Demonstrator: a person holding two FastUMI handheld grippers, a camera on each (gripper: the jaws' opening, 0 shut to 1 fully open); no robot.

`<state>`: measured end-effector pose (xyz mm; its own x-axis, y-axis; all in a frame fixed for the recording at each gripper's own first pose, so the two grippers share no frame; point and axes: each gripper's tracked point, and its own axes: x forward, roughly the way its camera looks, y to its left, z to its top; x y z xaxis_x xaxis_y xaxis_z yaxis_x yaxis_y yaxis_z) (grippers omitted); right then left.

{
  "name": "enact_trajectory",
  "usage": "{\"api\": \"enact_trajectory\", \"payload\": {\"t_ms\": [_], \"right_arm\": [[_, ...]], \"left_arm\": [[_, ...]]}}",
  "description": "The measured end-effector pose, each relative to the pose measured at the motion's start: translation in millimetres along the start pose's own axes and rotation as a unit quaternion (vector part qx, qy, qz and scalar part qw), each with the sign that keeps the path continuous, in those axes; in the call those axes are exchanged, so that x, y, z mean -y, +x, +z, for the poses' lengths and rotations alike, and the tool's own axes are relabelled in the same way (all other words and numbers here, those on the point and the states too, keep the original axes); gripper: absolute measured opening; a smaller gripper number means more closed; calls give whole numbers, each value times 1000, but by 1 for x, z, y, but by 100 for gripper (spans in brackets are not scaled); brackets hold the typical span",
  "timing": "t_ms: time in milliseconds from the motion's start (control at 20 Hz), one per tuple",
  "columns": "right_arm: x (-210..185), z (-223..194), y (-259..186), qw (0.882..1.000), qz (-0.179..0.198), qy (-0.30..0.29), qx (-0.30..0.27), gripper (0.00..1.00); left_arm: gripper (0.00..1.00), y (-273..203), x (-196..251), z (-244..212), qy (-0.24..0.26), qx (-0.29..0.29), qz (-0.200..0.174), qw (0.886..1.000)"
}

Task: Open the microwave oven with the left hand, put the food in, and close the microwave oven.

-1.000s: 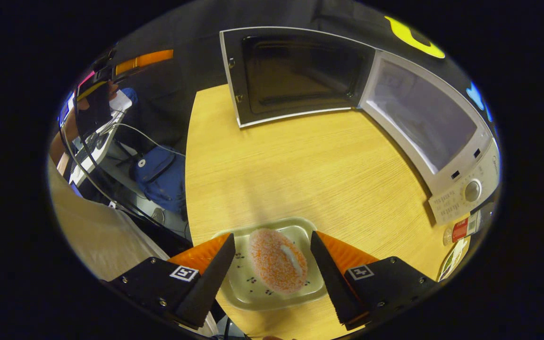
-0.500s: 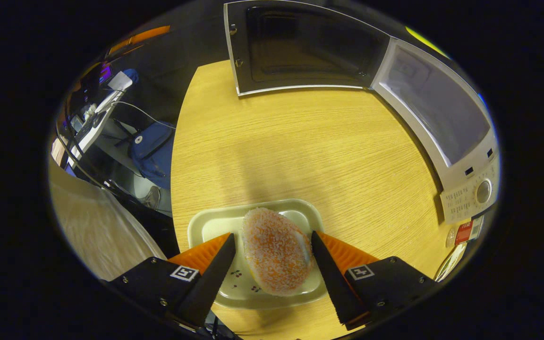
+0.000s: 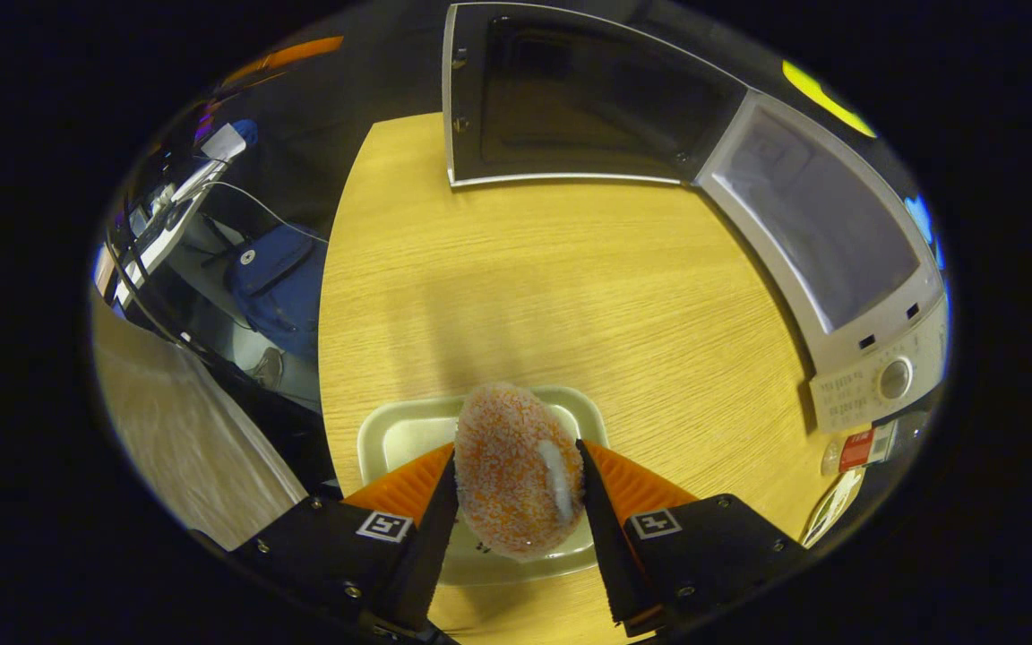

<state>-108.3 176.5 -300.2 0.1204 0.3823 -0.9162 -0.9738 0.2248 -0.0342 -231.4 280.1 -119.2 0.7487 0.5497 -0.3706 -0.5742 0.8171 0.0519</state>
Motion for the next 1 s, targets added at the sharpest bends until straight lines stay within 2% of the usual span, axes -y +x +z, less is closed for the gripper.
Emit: {"api": "enact_trajectory", "payload": {"t_ms": [250,450,650,700,750,1000], "right_arm": [[37,46,-24,995,-83,11,53,73],[74,95,-42,983,-146,28,105,73],[104,136,-52,970,-185,54,146,73],[113,143,-52,968,-195,55,150,70],[123,149,-51,965,-205,54,153,73],[167,183,-51,953,-238,65,175,73]], "left_arm": [[95,9,5,-1,0,2,-20,1000],[94,8,-2,0,1,4,-23,1000],[94,3,-19,1,0,7,-9,1000],[94,2,-23,2,-2,8,-4,1000],[94,1,-28,2,-4,8,1,1000],[94,-6,-45,0,-2,8,29,1000]]}}
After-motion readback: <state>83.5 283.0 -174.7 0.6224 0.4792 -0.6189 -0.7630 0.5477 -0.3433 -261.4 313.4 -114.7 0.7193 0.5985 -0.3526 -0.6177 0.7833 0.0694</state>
